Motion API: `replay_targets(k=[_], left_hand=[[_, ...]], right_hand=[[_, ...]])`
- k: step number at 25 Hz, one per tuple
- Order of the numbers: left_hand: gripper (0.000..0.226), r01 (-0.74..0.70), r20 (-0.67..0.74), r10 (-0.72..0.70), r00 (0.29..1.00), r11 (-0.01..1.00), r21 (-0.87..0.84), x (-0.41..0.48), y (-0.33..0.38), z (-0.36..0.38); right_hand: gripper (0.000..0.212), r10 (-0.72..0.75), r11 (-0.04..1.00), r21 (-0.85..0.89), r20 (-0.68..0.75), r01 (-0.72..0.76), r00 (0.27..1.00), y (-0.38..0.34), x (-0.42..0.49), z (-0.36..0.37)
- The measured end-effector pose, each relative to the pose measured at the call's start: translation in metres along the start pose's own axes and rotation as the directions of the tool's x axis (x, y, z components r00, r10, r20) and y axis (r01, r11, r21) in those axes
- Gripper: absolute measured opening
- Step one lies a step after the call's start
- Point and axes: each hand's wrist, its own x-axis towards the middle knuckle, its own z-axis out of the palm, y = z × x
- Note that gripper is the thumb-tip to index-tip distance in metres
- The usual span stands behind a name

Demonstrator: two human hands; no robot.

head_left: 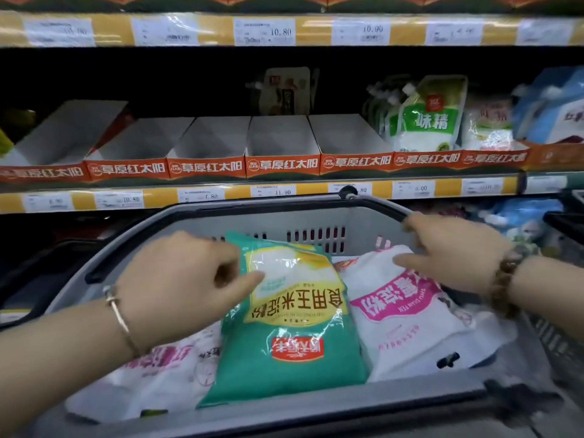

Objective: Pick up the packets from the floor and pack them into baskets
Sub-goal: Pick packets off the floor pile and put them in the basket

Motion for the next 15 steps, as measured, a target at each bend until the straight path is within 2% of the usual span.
replay_targets(k=[1,2,4,5,7,8,9,10,13,15], left_hand=[[0.063,-0.086,-0.016,0.085,0.996,0.994,-0.069,0.004,0.007,-0.004],[0.072,-0.15,0.036,0.157,0.987,0.978,-0.145,0.008,0.015,-0.003],[0.091,-0.212,0.217,0.243,0.945,0.964,-0.158,0.017,0.031,0.017],[0.095,-0.236,0.27,0.258,0.928,0.965,-0.112,0.02,0.036,0.03],[0.099,-0.265,0.325,0.259,0.909,0.964,-0.028,0.018,0.039,0.045],[0.102,-0.282,0.349,0.265,0.899,0.96,-0.003,0.016,0.037,0.05],[0.104,-0.293,0.371,0.269,0.889,0.956,0.008,0.014,0.036,0.053],[0.106,-0.295,0.381,0.266,0.885,0.955,0.019,0.011,0.037,0.054],[0.106,-0.301,0.378,0.271,0.885,0.953,0.021,0.014,0.048,0.06],[0.102,-0.286,0.374,0.263,0.89,0.958,0.007,0.02,0.055,0.063]], right_hand=[[0.061,-0.08,0.996,0.052,0.021,0.079,0.997,-0.006,0.001,-0.002],[0.07,-0.165,0.985,0.074,0.099,0.158,0.981,-0.013,0.005,0.003],[0.087,-0.283,0.957,0.017,0.281,0.29,0.917,-0.024,0.011,0.024],[0.099,-0.287,0.953,0.023,0.375,0.301,0.881,-0.024,0.011,0.035],[0.135,-0.256,0.967,0.135,0.571,0.218,0.78,-0.016,0.004,0.046],[0.147,-0.248,0.969,0.171,0.651,0.18,0.717,-0.012,-0.003,0.047],[0.15,-0.241,0.97,0.162,0.709,0.179,0.663,-0.01,-0.009,0.047],[0.146,-0.222,0.973,0.122,0.732,0.197,0.644,-0.01,-0.013,0.048],[0.135,-0.173,0.963,-0.036,0.675,0.267,0.717,-0.016,-0.011,0.059],[0.133,-0.161,0.963,-0.062,0.648,0.262,0.745,-0.018,-0.006,0.062]])
